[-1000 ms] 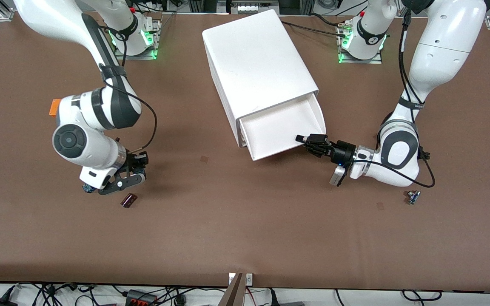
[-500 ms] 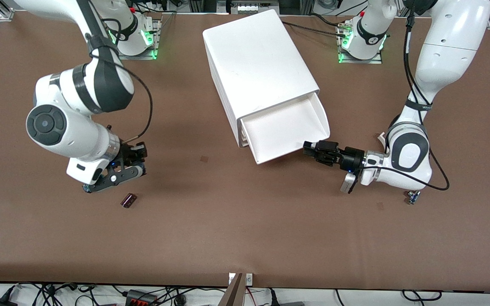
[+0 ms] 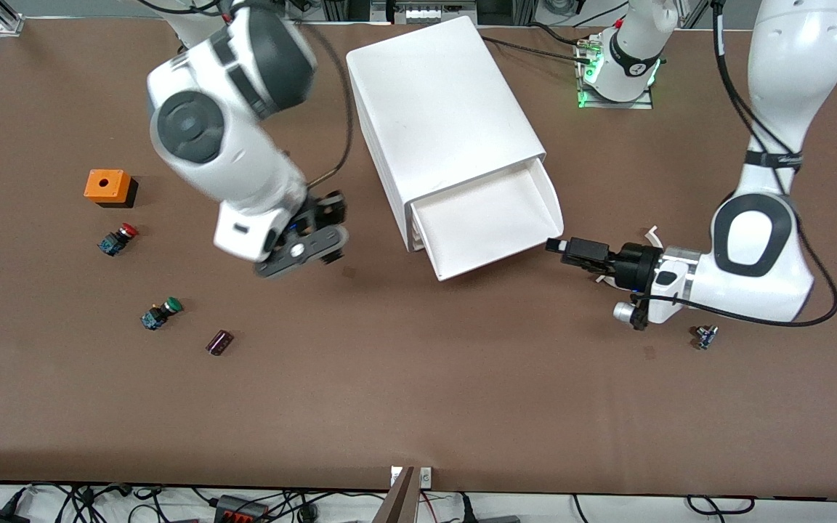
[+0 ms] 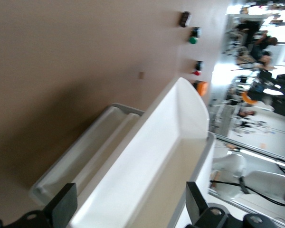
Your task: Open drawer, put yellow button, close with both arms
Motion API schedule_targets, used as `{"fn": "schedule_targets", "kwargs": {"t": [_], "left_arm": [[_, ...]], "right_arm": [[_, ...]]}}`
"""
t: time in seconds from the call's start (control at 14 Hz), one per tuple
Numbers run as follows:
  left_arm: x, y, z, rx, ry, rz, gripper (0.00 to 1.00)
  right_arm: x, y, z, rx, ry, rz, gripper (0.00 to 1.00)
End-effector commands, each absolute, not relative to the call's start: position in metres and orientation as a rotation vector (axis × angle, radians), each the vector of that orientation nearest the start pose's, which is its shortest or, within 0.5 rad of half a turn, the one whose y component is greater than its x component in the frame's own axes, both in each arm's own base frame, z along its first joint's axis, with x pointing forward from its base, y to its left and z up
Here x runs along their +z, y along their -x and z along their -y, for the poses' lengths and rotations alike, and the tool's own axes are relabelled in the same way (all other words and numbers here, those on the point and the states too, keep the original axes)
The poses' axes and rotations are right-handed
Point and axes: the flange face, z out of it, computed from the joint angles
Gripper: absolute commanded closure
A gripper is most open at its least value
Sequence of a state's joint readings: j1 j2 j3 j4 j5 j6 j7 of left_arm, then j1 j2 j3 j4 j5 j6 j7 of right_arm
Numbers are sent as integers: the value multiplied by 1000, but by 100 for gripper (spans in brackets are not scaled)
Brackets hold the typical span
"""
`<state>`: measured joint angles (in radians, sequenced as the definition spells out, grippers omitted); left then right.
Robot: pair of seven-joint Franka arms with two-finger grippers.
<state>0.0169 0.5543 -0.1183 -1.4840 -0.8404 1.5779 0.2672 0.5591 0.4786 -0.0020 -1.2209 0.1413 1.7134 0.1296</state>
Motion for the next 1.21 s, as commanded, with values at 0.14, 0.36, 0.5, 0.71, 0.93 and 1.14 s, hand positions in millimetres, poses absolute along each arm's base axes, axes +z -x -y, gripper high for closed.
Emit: {"fn": "schedule_targets", "kwargs": {"t": [0.14,0.36,0.5,0.71,0.93,1.14], "left_arm": [[421,-658,119,-462,-2583,1,0],[442,-650,112,-421,-2961,2,0],[445,-649,111,-403,-3080,-77,0],[474,-665,83,-282,-3085,-175,0],[461,-677,73,-286,-3065,-207,0],[460,-689,66,-172,-3039,-223,0]], "right_arm": [[521,-540,-472,15,2929,495,100],[509,-520,-521,-60,2902,348,100],[498,-517,-543,-107,2873,301,100],[477,-503,-572,-114,2860,291,100],[455,-492,-591,-91,2870,310,100],[448,-494,-592,-84,2876,308,100]]}}
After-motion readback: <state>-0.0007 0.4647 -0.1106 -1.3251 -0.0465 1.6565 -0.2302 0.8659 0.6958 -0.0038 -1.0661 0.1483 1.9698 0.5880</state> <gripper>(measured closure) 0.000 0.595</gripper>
